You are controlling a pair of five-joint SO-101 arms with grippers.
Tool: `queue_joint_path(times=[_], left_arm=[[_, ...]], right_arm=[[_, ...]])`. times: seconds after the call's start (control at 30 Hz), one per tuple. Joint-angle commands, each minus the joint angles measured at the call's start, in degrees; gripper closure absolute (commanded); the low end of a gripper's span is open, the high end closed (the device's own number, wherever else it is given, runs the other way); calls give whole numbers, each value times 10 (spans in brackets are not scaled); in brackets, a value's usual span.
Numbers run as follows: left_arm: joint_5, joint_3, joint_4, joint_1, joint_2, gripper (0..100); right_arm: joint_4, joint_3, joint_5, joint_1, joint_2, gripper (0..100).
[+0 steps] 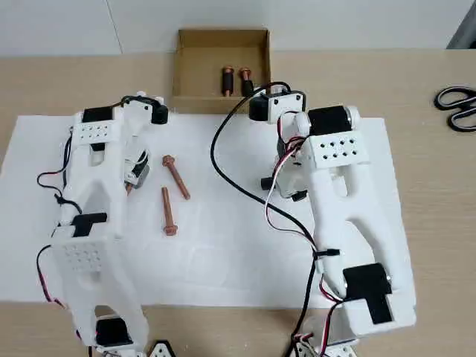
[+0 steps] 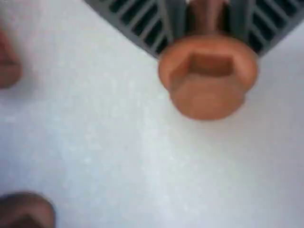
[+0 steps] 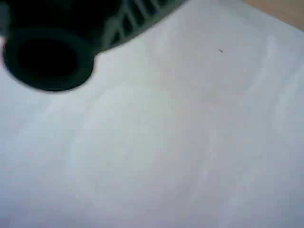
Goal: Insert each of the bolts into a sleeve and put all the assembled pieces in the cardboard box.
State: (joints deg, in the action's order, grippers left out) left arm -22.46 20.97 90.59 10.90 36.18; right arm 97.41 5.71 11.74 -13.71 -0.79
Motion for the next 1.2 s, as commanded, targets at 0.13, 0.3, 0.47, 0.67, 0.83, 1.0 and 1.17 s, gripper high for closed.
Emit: queue_joint_path(times=[0.13,0.3,0.47,0.67,0.83,1.0,1.17], left_arm=[[-5,188,98,-4,-84,994],[51,164,98,-22,-217,993],[98,116,98,-41,-354,994],[196,38,74,-115,-513,994],[313,-40,-37,-186,-598,994],[407,-135,-142,-253,-649,994],[475,-186,-215,-317,-691,994]], right_arm=[[-2,5,2,-5,190,995],[-4,3,2,-1,339,995],[11,-5,1,-1,487,995],[-37,-154,-78,-2,680,992],[-205,-405,-151,-2,861,994],[-376,-651,-148,-4,987,995],[-453,-769,-150,-7,1018,995]])
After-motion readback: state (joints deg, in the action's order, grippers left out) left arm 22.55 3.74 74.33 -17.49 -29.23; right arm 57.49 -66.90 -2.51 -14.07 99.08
